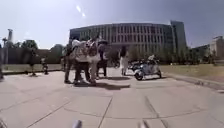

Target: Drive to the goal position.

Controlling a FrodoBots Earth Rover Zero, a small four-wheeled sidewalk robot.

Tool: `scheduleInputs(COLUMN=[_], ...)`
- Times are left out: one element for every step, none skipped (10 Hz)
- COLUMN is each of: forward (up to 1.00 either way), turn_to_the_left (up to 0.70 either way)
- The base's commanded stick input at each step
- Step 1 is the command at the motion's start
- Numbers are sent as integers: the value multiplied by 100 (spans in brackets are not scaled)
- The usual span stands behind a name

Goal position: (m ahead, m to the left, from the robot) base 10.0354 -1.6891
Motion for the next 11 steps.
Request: scheduleInputs(forward=[70, 70, 70, 70, 70, 70, 70, 70, 70, 70, 70], turn_to_the_left=[0, 0, 0, 2, 3, 3, 3, 0, 0, 0, 0])
